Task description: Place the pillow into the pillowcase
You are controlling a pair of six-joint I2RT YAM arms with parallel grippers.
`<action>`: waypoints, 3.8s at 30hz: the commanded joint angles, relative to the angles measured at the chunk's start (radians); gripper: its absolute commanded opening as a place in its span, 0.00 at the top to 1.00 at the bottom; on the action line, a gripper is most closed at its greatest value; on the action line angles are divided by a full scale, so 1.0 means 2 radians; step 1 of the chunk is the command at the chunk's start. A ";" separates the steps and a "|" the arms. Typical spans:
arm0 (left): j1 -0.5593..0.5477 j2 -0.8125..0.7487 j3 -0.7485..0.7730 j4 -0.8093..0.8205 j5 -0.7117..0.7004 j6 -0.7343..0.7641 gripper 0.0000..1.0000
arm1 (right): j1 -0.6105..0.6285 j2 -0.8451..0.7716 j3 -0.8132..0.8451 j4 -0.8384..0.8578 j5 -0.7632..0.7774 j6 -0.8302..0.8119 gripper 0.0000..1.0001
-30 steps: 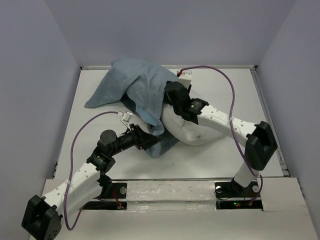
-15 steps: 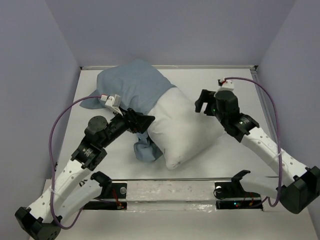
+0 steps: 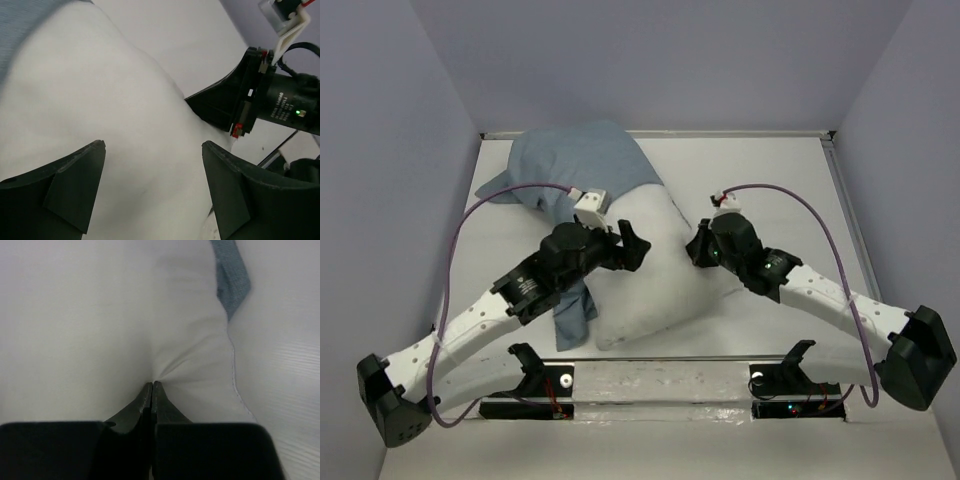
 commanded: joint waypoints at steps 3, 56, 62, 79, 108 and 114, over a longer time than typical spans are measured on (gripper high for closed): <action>-0.093 0.069 0.051 -0.054 -0.156 0.032 0.12 | 0.089 0.014 0.030 0.063 -0.007 0.036 0.89; 0.027 0.080 0.051 0.002 -0.105 0.053 1.00 | -0.140 0.378 0.153 0.299 -0.464 -0.163 0.14; 0.028 0.095 0.051 0.022 -0.084 0.054 1.00 | -0.110 0.388 0.142 0.339 -0.483 -0.129 0.40; 0.044 0.310 0.014 0.255 -0.208 0.060 1.00 | -0.024 0.028 0.017 0.125 -0.274 -0.129 1.00; -0.084 -0.038 -0.134 0.272 -0.458 -0.033 1.00 | 0.053 0.317 0.430 0.074 -0.396 -0.115 1.00; -0.087 -0.004 -0.149 0.310 -0.421 -0.021 1.00 | 0.111 0.213 0.312 0.081 -0.302 -0.142 1.00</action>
